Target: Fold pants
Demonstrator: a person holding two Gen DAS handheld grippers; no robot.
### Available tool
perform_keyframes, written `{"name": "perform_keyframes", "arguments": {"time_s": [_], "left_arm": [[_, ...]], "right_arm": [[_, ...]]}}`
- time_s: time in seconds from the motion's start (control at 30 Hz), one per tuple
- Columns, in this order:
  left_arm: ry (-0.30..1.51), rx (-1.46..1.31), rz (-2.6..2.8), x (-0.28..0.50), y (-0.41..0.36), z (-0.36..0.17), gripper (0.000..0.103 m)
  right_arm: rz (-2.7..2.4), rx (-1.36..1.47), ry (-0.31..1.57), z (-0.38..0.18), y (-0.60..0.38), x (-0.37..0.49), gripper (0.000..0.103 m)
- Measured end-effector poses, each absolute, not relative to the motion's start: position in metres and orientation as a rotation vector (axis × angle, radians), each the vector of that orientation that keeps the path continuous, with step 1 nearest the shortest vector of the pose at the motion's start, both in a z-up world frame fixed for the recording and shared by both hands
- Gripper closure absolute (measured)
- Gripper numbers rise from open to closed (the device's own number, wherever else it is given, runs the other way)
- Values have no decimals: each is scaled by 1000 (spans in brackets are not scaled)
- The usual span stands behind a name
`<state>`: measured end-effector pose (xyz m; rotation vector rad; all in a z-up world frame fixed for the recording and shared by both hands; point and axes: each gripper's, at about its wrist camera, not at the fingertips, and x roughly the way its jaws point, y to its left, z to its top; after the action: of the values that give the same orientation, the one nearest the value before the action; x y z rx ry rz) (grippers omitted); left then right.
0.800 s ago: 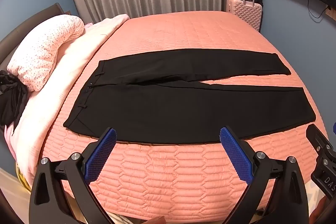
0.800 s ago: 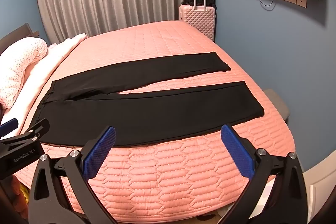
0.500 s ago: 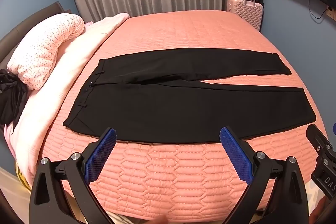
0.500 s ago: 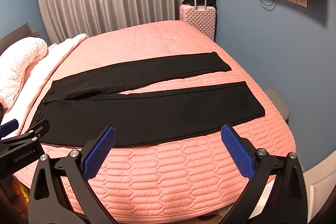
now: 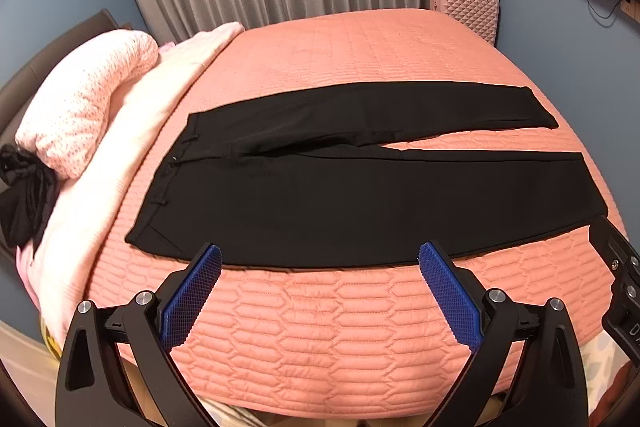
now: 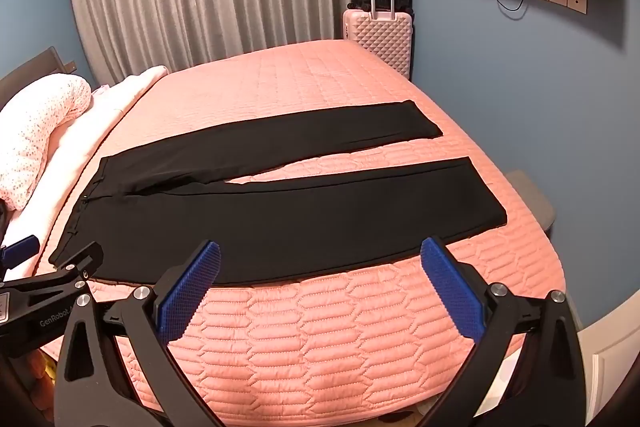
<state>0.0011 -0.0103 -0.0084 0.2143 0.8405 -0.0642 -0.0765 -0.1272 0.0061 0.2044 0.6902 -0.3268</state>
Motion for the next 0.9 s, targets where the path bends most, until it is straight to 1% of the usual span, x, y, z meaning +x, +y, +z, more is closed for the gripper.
{"name": "perform_keyframes", "arguments": {"time_s": [0.6,0.9], "left_arm": [[817,160,-89,-1,0,1,5],[769,145,-95,-7,-2,10,6]], "right_arm": [[-320,197,674,11,-122,-76,5],[-317,202,674,10,-122,-77,5]]}}
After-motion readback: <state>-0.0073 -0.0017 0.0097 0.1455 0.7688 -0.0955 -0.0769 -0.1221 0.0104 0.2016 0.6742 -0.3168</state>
